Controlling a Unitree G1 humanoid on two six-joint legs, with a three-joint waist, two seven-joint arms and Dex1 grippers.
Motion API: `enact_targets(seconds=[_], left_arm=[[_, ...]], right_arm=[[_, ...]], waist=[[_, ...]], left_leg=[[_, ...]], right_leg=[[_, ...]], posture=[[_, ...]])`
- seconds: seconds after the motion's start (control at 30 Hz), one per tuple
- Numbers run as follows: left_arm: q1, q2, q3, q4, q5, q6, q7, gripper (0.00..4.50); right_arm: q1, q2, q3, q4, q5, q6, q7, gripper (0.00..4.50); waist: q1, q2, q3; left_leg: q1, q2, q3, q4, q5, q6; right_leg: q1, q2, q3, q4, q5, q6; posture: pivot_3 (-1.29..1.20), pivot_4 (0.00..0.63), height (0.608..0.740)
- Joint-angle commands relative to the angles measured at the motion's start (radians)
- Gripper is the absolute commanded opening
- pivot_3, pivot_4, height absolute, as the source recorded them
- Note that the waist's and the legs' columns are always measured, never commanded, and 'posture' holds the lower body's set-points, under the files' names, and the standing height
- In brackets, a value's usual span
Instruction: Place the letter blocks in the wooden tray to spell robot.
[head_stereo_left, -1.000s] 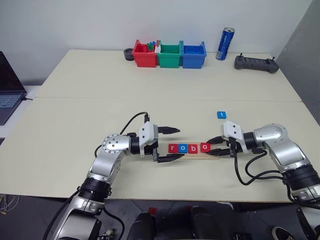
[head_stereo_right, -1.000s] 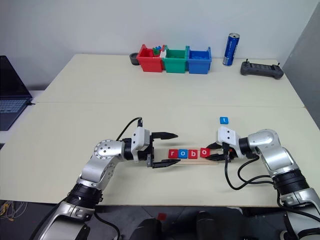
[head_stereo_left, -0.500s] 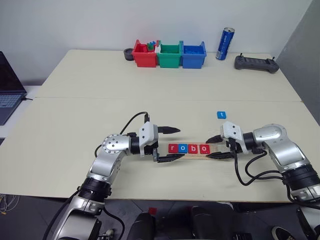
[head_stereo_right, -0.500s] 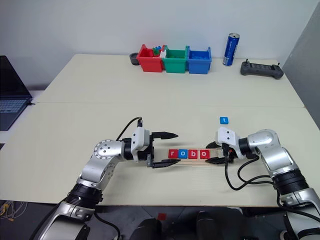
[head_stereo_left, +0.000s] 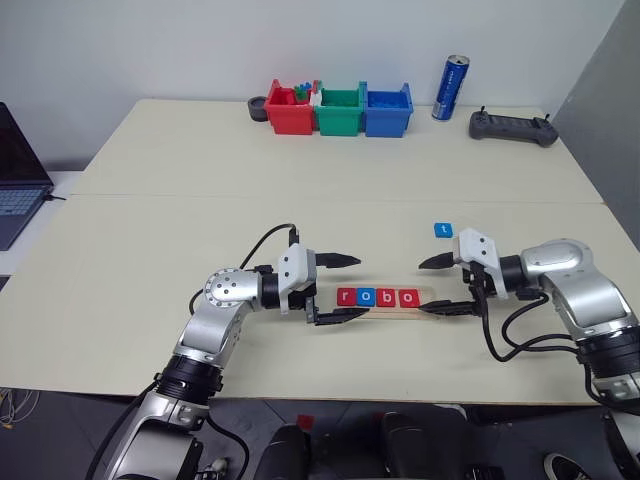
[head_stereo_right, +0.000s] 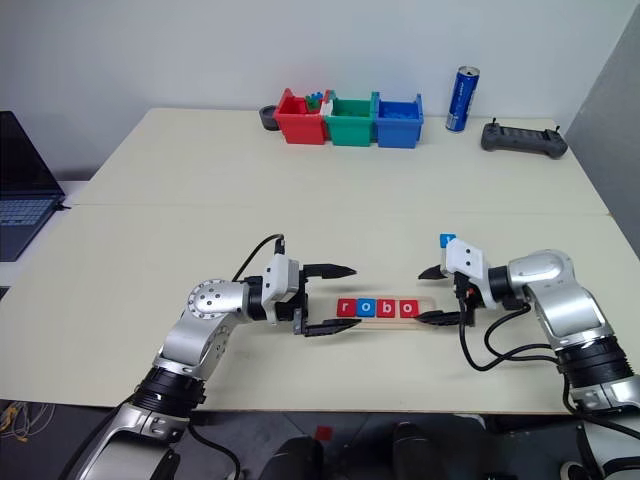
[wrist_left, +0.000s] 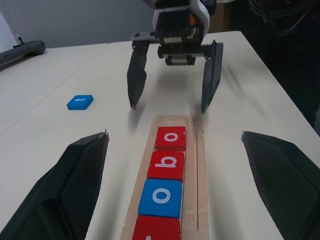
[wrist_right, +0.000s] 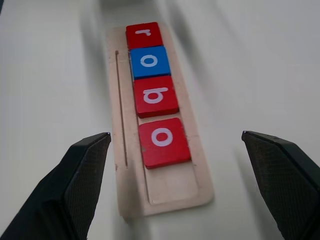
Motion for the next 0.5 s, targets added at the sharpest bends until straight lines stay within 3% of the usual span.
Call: enact_targets(seconds=[0.03, 0.4, 0.5], left_arm=[[-0.020, -0.005, 0.001, -0.013, -0.004, -0.020, -0.006, 4.50], [-0.028, -0.011, 0.002, -0.004, 0.000, -0.020, -0.005, 4.50], [-0.027, -0.011, 0.002, -0.008, 0.000, -0.018, -0.001, 4.50]], right_arm=[[0.014, -0.019, -0.049, -0.025, 0.029, 0.002, -0.007, 3.86], [0.071, 0.003, -0.022, -0.025, -0.007, -0.068, -0.036, 0.02], [0.077, 0.011, -0.004, -0.012, -0.040, -0.105, -0.056, 0.02]], waist=[[0.000, 0.000, 0.000], [-0.001, 0.000, 0.000], [-0.001, 0.000, 0.000]], left_leg=[[0.000, 0.000, 0.000, 0.000, 0.000, 0.000], [0.000, 0.000, 0.000, 0.000, 0.000, 0.000], [0.000, 0.000, 0.000, 0.000, 0.000, 0.000]], right_leg=[[0.000, 0.000, 0.000, 0.000, 0.000, 0.000], [0.000, 0.000, 0.000, 0.001, 0.000, 0.000], [0.000, 0.000, 0.000, 0.001, 0.000, 0.000]], posture=[[0.00, 0.150, 0.740], [0.00, 0.150, 0.740], [0.00, 0.150, 0.740]])
